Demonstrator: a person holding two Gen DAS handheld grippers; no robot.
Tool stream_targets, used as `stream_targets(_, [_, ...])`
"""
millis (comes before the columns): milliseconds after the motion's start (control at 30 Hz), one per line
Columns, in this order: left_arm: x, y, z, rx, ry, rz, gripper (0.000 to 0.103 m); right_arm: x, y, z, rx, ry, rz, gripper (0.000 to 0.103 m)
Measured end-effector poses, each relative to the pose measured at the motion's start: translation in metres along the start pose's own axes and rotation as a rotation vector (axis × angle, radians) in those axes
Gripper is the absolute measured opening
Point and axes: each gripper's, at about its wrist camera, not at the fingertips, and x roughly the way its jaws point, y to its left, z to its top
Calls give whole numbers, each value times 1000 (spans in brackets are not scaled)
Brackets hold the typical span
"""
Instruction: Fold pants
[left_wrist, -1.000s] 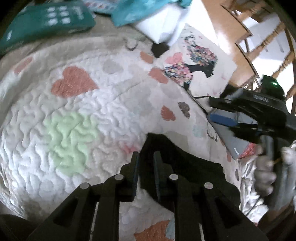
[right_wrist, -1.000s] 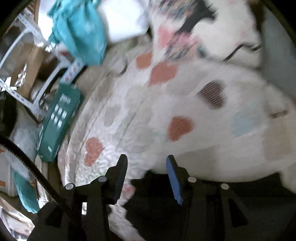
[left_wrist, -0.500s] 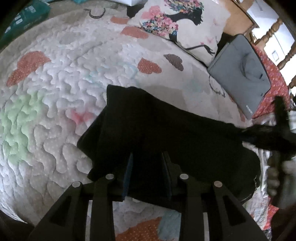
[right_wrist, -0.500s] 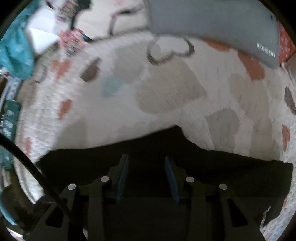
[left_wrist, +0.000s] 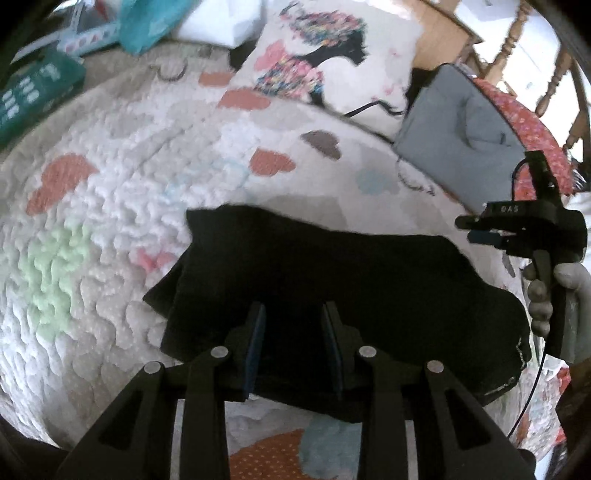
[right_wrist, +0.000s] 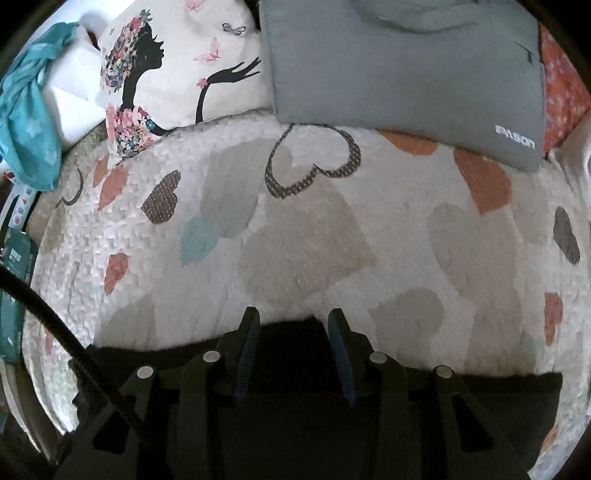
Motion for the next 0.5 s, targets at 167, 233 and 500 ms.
stream_targets(167, [19,-5,-2,22,72,60,30,-16,1,-62,-9,30,70,43])
stream_targets(233, [27,0,-3,8,109,72,30,-24,12,-102,-64,2,-1,43])
stream_targets(500, [29,-1,-9,36,100,91,31,-35,3,-212,-175,-130,-248,57])
